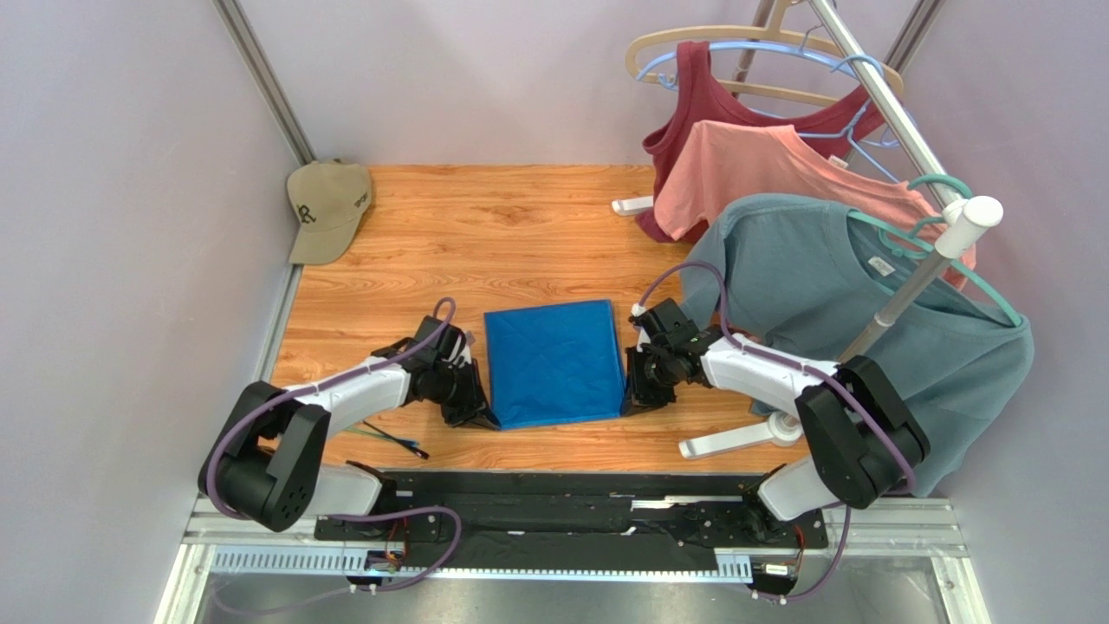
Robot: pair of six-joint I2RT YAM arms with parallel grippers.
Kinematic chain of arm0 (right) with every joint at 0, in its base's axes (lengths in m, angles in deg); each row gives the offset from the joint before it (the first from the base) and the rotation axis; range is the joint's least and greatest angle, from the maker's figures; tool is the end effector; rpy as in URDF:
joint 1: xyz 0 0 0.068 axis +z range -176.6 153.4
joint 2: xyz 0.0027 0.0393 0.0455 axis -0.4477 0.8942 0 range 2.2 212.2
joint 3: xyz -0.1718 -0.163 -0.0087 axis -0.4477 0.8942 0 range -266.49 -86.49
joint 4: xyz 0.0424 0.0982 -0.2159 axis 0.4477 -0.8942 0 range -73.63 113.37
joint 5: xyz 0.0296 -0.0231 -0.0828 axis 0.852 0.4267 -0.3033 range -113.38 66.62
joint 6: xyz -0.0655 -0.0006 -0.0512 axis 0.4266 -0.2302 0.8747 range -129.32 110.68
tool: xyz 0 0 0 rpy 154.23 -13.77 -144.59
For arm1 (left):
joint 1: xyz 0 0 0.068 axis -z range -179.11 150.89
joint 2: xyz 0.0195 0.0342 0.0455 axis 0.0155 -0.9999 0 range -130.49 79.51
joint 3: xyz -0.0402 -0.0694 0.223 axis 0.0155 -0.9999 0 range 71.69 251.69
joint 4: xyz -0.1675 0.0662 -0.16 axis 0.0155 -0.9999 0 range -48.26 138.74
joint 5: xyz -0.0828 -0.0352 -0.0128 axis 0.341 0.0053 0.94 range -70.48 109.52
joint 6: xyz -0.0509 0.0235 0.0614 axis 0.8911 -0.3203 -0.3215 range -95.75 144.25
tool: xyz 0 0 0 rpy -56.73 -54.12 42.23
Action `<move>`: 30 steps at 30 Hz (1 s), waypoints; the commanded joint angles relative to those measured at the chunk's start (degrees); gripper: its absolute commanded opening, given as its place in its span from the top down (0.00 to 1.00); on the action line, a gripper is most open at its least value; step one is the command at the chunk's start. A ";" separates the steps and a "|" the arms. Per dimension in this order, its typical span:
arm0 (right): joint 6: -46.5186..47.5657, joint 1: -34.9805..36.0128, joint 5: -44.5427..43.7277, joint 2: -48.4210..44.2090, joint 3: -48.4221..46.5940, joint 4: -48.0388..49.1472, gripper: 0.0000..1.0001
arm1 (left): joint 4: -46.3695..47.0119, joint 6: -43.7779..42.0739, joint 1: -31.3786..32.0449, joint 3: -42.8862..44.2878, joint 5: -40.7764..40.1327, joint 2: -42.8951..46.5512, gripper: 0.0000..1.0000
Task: Fold the napkin into a case and place the utensils inside
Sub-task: Smooth out the square-folded napkin at the center of the board.
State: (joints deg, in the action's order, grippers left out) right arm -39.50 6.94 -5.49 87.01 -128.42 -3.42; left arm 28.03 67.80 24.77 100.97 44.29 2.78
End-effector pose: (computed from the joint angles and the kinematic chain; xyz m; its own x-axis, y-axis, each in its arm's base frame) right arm 0.1989 0.1586 0.0974 -0.9847 -0.0789 -0.1556 -0.1386 0.8952 0.4236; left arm 0.1843 -0.1148 0.0807 -0.9667 -0.2561 -0.0016 -0.2150 0.8150 -0.5382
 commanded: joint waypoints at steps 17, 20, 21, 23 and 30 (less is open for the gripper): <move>-0.50 -0.23 1.88 -2.99 -1.40 -0.02 0.78 | -14.80 -2.59 0.03 7.99 -6.50 15.29 0.72; -1.20 -0.14 2.77 -3.08 -1.66 0.59 0.76 | -14.63 -3.38 0.20 9.04 -6.76 16.26 0.72; -0.94 -0.14 2.16 -3.51 -2.01 0.33 0.74 | -13.93 -3.73 0.20 9.30 -5.80 16.09 0.76; -0.15 -0.14 -0.22 -4.22 -2.97 -0.72 0.69 | -11.04 -3.74 0.20 9.57 -4.22 15.30 0.79; 0.56 -0.05 6.61 -0.36 -12.02 8.36 0.36 | -4.61 -1.10 0.20 6.95 -5.08 5.46 0.89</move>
State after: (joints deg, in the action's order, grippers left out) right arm -39.06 6.96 -4.44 85.42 -134.76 -5.71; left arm 19.03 65.70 24.81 109.14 39.81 12.14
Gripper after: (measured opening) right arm 0.572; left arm 0.130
